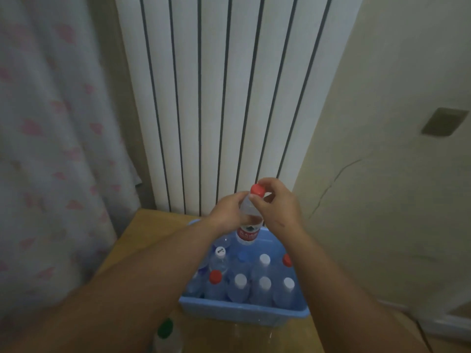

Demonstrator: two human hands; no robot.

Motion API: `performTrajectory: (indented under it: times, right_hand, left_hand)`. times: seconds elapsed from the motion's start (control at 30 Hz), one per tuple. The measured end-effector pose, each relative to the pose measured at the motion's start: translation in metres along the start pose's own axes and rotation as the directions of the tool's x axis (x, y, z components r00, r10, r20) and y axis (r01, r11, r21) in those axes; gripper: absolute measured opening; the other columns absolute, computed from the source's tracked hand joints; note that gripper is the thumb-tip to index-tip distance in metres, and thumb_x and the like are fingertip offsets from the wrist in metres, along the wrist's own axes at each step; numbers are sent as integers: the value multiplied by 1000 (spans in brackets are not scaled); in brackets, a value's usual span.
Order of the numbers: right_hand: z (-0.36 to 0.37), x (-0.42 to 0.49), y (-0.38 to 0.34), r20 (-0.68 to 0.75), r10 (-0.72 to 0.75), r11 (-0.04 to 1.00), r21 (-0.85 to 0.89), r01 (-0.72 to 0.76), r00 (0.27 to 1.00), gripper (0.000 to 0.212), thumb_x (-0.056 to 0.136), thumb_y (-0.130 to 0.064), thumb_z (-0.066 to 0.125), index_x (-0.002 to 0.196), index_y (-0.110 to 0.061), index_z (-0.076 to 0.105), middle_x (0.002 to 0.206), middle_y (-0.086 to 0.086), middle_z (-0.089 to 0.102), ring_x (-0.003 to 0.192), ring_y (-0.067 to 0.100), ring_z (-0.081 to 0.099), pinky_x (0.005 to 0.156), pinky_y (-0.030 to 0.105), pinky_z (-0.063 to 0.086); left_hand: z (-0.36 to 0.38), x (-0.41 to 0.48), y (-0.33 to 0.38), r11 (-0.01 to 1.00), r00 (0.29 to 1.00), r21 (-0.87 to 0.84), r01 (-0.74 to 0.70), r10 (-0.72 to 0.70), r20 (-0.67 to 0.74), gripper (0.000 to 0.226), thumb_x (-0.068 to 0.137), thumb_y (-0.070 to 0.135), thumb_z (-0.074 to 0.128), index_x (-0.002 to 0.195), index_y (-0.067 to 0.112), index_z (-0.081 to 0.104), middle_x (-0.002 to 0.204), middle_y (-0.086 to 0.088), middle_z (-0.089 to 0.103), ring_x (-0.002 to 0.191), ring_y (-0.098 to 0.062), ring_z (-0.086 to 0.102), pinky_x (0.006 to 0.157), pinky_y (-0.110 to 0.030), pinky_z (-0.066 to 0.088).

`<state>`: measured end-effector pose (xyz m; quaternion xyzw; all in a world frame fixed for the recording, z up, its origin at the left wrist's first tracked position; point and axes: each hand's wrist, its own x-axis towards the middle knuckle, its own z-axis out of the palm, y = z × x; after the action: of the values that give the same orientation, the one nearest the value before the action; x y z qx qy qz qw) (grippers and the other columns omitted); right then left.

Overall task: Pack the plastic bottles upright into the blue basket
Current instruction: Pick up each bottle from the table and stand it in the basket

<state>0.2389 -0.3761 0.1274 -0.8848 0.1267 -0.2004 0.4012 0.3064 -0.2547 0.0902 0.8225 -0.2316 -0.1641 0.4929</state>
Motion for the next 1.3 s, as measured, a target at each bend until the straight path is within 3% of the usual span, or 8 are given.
performTrajectory:
  times: [0.23,0.37,0.43,0.53,0.67,0.97,1.1,1.3]
  right_hand:
    - [32,24,52,76,36,999,-25,-34,996,32,83,-32,68,113,-31,58,103,-6,65,87,13,60,77,31,52]
    - [50,33,74,110,81,995,-67,-74,991,47,83,-33,68,127,-26,55,111,-5,65,95,14,60,82,27,49]
    - [58,37,83,135,96,991,-108,-82,986,48,83,-34,67,129,-25,57,114,-3,64,98,14,60,82,24,45]
    - [68,42,94,174,125,982,-161,-97,977,42,82,-34,65,123,-24,62,111,1,66,97,16,61,80,22,42]
    - [77,46,105,180,169,970,-206,-131,969,33,81,-31,67,113,-23,67,104,0,69,94,17,62,74,22,40]
    - [100,47,126,303,284,940,-277,-201,910,18,77,-34,68,94,-26,67,87,-3,68,80,15,59,68,25,42]
    - [109,43,133,321,294,934,-296,-200,900,18,76,-38,67,87,-24,66,81,-4,68,79,16,61,65,26,43]
    - [116,33,143,362,342,928,-275,-251,867,14,80,-33,69,91,-28,64,86,-6,67,81,12,61,75,28,49]
  left_hand:
    - [23,42,-39,977,999,209,51,-49,-17,42,66,37,83,103,25,66,98,3,67,89,-14,67,81,-38,59]
    - [31,55,-57,962,998,267,58,-59,-5,36,71,27,84,97,26,60,86,12,61,79,-6,61,67,-21,49]
    - [34,62,-65,941,998,334,55,-66,23,39,72,35,82,102,27,59,88,11,62,83,-8,62,71,-22,49]
    - [37,76,-79,789,994,613,34,-87,58,48,72,59,70,108,31,57,96,9,67,92,-14,64,94,-35,46]
    - [36,89,-82,565,983,822,-73,-96,154,32,74,64,61,88,37,52,86,10,65,92,-16,62,107,-42,33]
    - [43,100,-106,427,944,900,-87,-253,211,39,66,68,63,75,31,54,77,6,58,82,-18,52,89,-38,36]
    - [43,101,-120,395,958,914,-96,-213,192,35,74,58,66,92,27,62,97,0,60,100,-23,49,91,-40,34]
    - [47,99,-143,387,963,918,-86,-203,176,23,88,42,61,109,34,66,109,-1,58,106,-25,47,96,-43,36]
